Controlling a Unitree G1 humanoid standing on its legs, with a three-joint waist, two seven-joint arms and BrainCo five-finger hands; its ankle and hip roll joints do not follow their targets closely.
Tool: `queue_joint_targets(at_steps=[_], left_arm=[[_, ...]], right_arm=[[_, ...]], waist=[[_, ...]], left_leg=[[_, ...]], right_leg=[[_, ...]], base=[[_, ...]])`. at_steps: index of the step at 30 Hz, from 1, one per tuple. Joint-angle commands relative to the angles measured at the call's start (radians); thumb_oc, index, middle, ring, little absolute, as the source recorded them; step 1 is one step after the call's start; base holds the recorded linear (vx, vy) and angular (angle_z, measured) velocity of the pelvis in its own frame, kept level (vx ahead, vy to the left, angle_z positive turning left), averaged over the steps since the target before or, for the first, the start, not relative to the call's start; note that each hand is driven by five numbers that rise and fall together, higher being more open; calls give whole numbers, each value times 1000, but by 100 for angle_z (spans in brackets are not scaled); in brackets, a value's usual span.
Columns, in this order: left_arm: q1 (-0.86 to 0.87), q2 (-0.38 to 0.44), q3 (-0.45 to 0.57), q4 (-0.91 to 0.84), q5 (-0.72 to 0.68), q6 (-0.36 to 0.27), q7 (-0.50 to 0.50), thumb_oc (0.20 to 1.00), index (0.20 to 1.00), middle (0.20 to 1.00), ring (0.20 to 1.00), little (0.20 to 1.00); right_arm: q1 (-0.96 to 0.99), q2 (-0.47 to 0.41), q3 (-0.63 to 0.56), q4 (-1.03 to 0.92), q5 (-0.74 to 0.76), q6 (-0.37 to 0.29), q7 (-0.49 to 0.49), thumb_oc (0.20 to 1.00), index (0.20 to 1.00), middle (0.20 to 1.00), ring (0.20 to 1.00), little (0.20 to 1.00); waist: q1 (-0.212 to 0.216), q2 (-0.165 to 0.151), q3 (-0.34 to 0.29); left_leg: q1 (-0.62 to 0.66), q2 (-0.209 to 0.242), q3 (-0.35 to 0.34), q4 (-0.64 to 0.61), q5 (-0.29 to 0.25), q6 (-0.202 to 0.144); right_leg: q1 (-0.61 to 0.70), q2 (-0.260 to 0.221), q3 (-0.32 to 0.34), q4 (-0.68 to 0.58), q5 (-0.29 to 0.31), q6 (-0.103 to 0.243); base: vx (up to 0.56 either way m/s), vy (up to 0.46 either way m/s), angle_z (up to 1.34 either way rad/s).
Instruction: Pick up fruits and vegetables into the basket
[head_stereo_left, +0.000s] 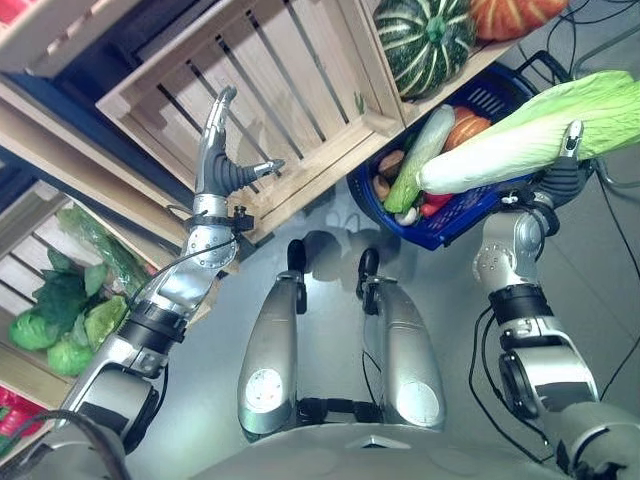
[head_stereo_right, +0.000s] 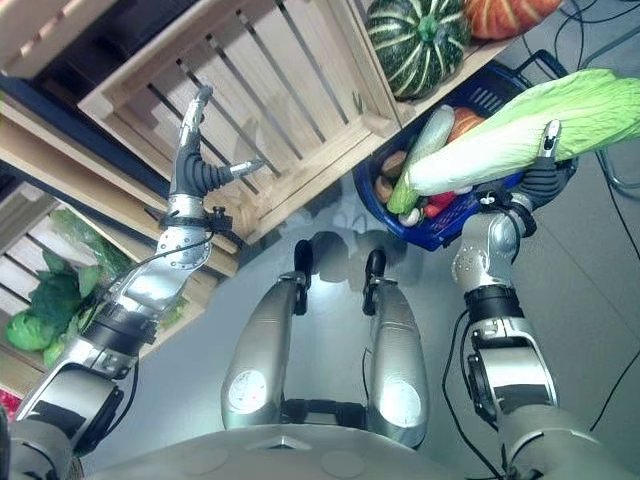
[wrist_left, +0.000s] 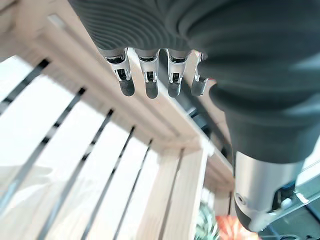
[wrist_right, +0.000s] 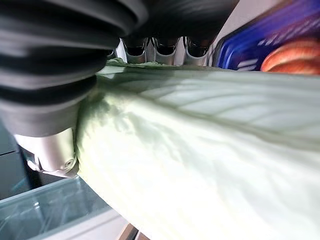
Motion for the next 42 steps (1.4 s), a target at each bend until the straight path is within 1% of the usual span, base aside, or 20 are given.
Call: queue_joint_targets(at_steps=[1, 7, 11, 12, 14, 15, 16, 17, 18, 19, 25, 26, 27, 28, 29, 31, 33, 36, 38, 42], left_arm=[[-34, -6, -16, -58, -1, -75, 17, 1000, 1000, 1000, 1000, 1000], [-72, -8, -42, -41, -17, -81, 18, 1000, 1000, 1000, 1000, 1000], [-104, -8, -57, -24, -32, -91, -3, 1000, 1000, 1000, 1000, 1000], [-107, -8, -57, -23, -33, -91, -3, 1000, 1000, 1000, 1000, 1000], [-114, -12, -59, -11, -42, -89, -14, 1000, 1000, 1000, 1000, 1000], [-115, -13, -60, -6, -44, -89, -20, 1000, 1000, 1000, 1000, 1000], [-115, -15, -62, -4, -44, -88, -19, 1000, 1000, 1000, 1000, 1000], [-115, -16, -62, -2, -52, -88, -18, 1000, 1000, 1000, 1000, 1000], [-112, -15, -61, 0, -54, -94, -19, 1000, 1000, 1000, 1000, 1000], [-111, -13, -63, 3, -48, -99, -17, 1000, 1000, 1000, 1000, 1000], [-97, -10, -67, 3, -75, -129, -24, 1000, 1000, 1000, 1000, 1000], [-83, -13, -67, 0, -74, -136, -23, 1000, 1000, 1000, 1000, 1000], [-74, -12, -64, -3, -78, -147, -25, 1000, 1000, 1000, 1000, 1000], [-75, -9, -61, -5, -85, -151, -27, 1000, 1000, 1000, 1000, 1000], [-67, -7, -58, -12, -96, -157, -34, 1000, 1000, 1000, 1000, 1000], [-50, -2, -53, -25, -82, -161, -42, 1000, 1000, 1000, 1000, 1000], [-30, 5, -54, -32, -77, -165, -44, 1000, 1000, 1000, 1000, 1000], [-17, 22, -51, -32, -82, -169, -54, 1000, 1000, 1000, 1000, 1000], [-10, 28, -44, -34, -90, -161, -74, 1000, 1000, 1000, 1000, 1000], [10, 27, -31, -21, -123, -159, -129, 1000, 1000, 1000, 1000, 1000]], right_arm=[[-54, -95, -14, -24, 48, -53, 59, 200, 200, 200, 200, 200], [-127, -131, 4, 1, 29, -13, 48, 200, 200, 200, 200, 200], [-191, -153, 14, 27, 56, 53, 98, 200, 200, 200, 200, 200], [-193, -155, 14, 28, 57, 54, 100, 200, 200, 200, 200, 200], [-209, -154, 20, 31, 73, 91, 132, 200, 200, 200, 200, 200], [-211, -153, 24, 35, 80, 104, 145, 225, 225, 225, 225, 225], [-214, -152, 27, 38, 88, 105, 149, 338, 338, 338, 338, 338], [-216, -148, 30, 43, 104, 111, 162, 595, 595, 595, 595, 595], [-215, -145, 29, 44, 112, 120, 178, 956, 956, 956, 956, 956], [-215, -144, 33, 45, 106, 131, 182, 1000, 1000, 1000, 1000, 1000], [-207, -137, 47, 60, 78, 153, 156, 1000, 1000, 1000, 1000, 1000], [-196, -134, 47, 66, 41, 156, 121, 1000, 1000, 1000, 1000, 1000], [-188, -139, 45, 71, -83, 163, 23, 1000, 1000, 1000, 1000, 1000], [-190, -143, 47, 70, -129, 173, -21, 1000, 1000, 1000, 1000, 1000], [-188, -156, 55, 87, -265, 213, -137, 1000, 1000, 1000, 1000, 1000], [-184, -174, 63, 101, -328, 233, -231, 1000, 1000, 1000, 1000, 1000], [-179, -182, 67, 115, -357, 254, -282, 1000, 1000, 1000, 1000, 1000], [-174, -184, 69, 138, -402, 295, -369, 1000, 1000, 1000, 1000, 1000], [-161, -173, 67, 143, -400, 304, -403, 1000, 1000, 1000, 1000, 1000], [-119, -140, 55, 129, -388, 299, -385, 1000, 1000, 1000, 1000, 1000]], waist=[[-5, 7, -29], [2, 19, -29], [5, 31, -29], [5, 31, -29], [6, 34, -29], [7, 35, -29], [7, 35, -29], [8, 37, -29], [9, 38, -29], [8, 39, -29], [11, 38, -29], [12, 36, -29], [12, 34, -29], [10, 32, -29], [11, 29, -29], [12, 25, -29], [15, 22, -29], [19, 15, -29], [22, 9, -29], [25, 3, -30]], left_leg=[[-109, -57, 52, 146, -107, 29], [-200, -65, 63, 213, -129, 45], [-274, -65, 71, 270, -149, 53], [-279, -65, 72, 273, -150, 53], [-301, -67, 75, 292, -157, 54], [-306, -68, 75, 296, -158, 55], [-310, -69, 74, 297, -159, 55], [-314, -71, 74, 297, -158, 55], [-317, -73, 73, 297, -157, 56], [-320, -74, 74, 298, -158, 57], [-310, -78, 74, 292, -161, 59], [-290, -79, 75, 288, -167, 58], [-273, -80, 75, 276, -166, 58], [-271, -80, 75, 266, -156, 58], [-247, -79, 76, 251, -154, 57], [-210, -80, 73, 224, -145, 55], [-153, -77, 69, 185, -142, 54], [-60, -78, 58, 97, -107, 47], [14, -81, 47, 28, -85, 43], [129, -87, 21, -83, -42, 37]], right_leg=[[2, -20, -27, -10, 31, 50], [-120, -34, -29, 91, 17, 54], [-208, -41, -29, 162, 5, 55], [-213, -42, -28, 166, 4, 55], [-242, -45, -27, 194, 0, 56], [-250, -46, -28, 201, -1, 57], [-254, -46, -27, 203, 0, 57], [-260, -45, -27, 205, 1, 58], [-265, -44, -26, 207, 2, 59], [-268, -43, -26, 207, 3, 59], [-261, -40, -26, 201, 5, 58], [-240, -37, -26, 193, 2, 61], [-221, -33, -26, 177, 6, 62], [-219, -32, -28, 166, 15, 61], [-191, -28, -29, 146, 19, 63], [-149, -24, -30, 111, 28, 65], [-91, -19, -28, 69, 29, 66], [9, -9, -22, -30, 51, 67], [88, -2, -25, -105, 62, 68], [219, 7, -37, -234, 88, 65]], base=[[-39, -34, 6], [-25, -1, 6], [2, 3, 3], [5, 8, 3], [34, 0, 6], [41, -2, 5], [39, 3, 2], [33, 5, 2], [40, 9, 2], [33, 11, 1], [43, 6, 1], [72, 1, 2], [43, -3, 2], [0, 0, 0], [0, 0, 0], [22, -5, -1], [43, -11, -1], [36, -13, 0], [38, -34, 0], [32, -20, -2]])
